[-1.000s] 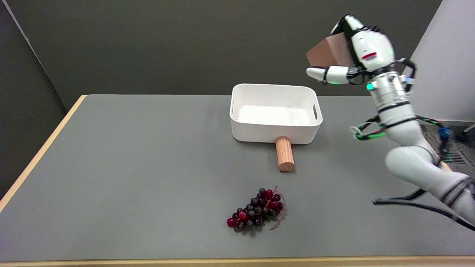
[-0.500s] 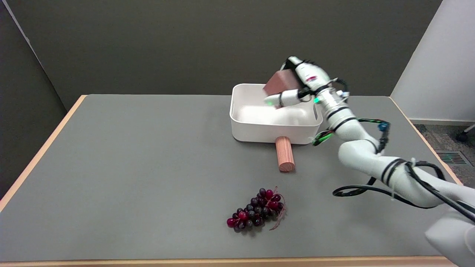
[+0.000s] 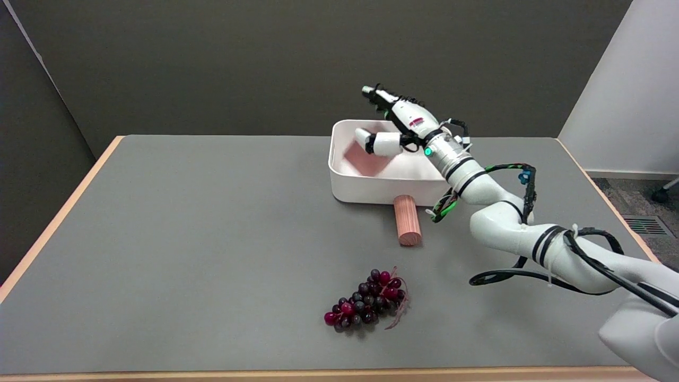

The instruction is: Place wooden cube into white box.

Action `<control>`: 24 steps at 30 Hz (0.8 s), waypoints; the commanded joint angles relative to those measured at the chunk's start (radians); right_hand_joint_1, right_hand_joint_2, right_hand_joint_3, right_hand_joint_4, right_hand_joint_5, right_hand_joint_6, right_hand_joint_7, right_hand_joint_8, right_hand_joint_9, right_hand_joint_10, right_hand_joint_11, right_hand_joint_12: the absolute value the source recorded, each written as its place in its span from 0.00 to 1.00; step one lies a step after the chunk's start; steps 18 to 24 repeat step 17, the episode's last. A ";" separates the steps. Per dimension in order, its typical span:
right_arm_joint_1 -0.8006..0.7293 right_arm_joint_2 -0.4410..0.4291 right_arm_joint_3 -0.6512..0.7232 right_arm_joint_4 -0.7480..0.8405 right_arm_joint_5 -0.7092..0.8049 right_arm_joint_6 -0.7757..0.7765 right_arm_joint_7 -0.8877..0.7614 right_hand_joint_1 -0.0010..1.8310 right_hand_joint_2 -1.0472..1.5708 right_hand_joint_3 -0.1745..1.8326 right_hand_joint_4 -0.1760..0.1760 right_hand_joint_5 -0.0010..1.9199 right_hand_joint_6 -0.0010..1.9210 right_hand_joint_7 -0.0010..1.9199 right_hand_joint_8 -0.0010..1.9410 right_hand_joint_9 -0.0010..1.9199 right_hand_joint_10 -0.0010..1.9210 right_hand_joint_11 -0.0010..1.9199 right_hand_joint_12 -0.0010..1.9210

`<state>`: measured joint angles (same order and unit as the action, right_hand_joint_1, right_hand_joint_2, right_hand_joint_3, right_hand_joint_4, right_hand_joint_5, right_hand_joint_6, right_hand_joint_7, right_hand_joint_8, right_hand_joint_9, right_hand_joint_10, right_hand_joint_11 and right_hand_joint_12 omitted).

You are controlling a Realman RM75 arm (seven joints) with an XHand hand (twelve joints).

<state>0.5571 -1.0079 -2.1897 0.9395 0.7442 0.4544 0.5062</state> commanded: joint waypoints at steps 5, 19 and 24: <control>-0.248 0.054 0.281 0.171 0.273 0.171 0.149 0.16 0.62 0.53 0.60 0.00 0.00 0.00 0.00 0.00 0.08 0.00 0.49; -0.520 0.209 0.502 0.417 0.492 0.502 0.159 0.17 0.63 0.52 0.65 0.00 0.01 0.00 0.00 0.00 0.06 0.00 0.41; -0.520 0.209 0.502 0.417 0.492 0.502 0.159 0.17 0.63 0.52 0.65 0.00 0.01 0.00 0.00 0.00 0.06 0.00 0.41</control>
